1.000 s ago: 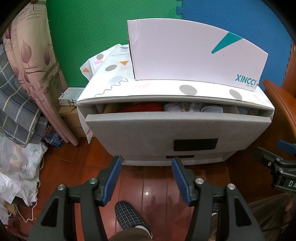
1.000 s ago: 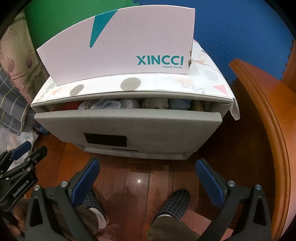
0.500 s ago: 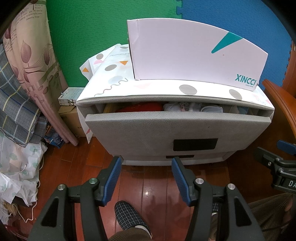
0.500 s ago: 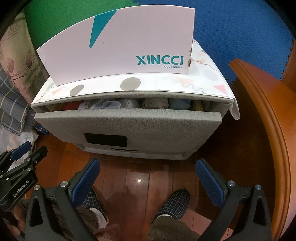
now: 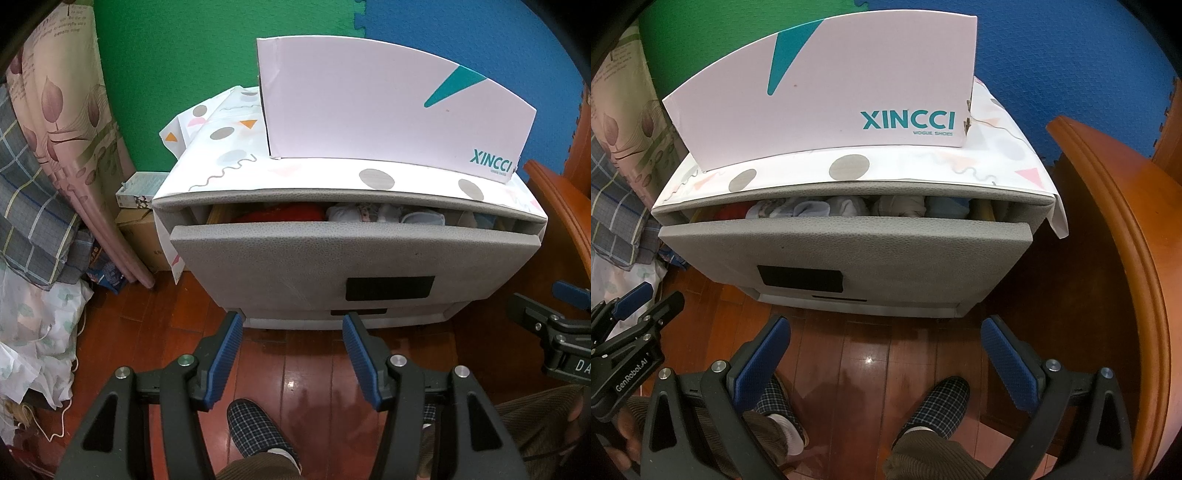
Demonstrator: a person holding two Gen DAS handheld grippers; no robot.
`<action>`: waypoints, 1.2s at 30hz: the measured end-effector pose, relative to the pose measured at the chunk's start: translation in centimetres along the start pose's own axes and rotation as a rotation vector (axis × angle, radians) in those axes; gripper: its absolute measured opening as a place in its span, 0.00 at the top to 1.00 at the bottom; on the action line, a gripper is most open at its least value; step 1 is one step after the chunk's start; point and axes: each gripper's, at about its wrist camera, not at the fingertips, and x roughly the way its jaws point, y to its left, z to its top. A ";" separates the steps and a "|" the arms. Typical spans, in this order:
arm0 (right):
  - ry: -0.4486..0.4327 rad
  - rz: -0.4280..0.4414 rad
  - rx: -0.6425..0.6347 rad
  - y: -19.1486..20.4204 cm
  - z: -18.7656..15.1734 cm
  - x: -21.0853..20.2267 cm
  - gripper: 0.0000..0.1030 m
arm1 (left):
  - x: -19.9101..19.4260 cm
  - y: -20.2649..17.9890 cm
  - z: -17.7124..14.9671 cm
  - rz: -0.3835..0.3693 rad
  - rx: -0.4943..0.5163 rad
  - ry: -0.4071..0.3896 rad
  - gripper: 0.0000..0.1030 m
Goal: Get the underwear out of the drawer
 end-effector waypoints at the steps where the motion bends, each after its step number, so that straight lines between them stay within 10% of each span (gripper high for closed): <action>1: 0.000 -0.002 0.002 -0.1 0.0 0.0 0.00 | 0.0 0.1 0.0 -0.002 -0.004 0.002 0.44; 25: 0.045 -0.082 0.116 -5.8 0.5 -1.0 0.00 | 1.0 3.4 0.5 -0.079 -0.145 0.054 0.44; 36: 0.063 -0.049 0.146 -6.5 0.2 -0.4 0.00 | 2.8 8.6 1.9 -0.261 -0.442 0.104 0.44</action>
